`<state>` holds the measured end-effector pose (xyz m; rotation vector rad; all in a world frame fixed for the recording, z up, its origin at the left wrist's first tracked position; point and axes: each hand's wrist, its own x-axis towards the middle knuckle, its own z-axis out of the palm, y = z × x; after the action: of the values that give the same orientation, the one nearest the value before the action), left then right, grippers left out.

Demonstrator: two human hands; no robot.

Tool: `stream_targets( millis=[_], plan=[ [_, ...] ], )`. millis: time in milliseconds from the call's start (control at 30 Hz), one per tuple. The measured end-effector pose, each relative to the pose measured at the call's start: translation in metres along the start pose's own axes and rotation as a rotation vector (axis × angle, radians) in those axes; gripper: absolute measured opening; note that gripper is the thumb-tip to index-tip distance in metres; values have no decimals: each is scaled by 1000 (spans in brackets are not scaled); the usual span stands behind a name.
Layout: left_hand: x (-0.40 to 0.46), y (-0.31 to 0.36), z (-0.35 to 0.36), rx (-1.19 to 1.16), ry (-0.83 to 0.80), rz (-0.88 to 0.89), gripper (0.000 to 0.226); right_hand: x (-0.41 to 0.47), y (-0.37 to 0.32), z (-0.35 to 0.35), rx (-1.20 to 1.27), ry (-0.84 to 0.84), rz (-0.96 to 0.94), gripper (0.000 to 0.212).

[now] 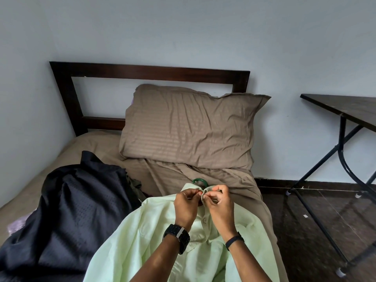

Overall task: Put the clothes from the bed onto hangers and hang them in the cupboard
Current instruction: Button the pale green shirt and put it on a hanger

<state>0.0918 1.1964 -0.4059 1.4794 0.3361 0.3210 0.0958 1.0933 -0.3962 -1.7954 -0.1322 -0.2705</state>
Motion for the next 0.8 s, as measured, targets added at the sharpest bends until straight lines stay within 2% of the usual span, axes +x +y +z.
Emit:
stream_targets(
  millis=[133,300,600,800],
  plan=[
    [-3,3,-4,82,-59,60,19,-1,0,1,-28,39,-13,30],
    [-8,7,-7,223,-155,141,17,5,0,-1,-1,9,42,32],
    [-13,6,-10,60,-225,76,20,17,-6,-7,127,-114,221,20],
    [-8,0,-10,52,-161,91,13,24,-8,-7,184,-174,324,24]
  ],
)
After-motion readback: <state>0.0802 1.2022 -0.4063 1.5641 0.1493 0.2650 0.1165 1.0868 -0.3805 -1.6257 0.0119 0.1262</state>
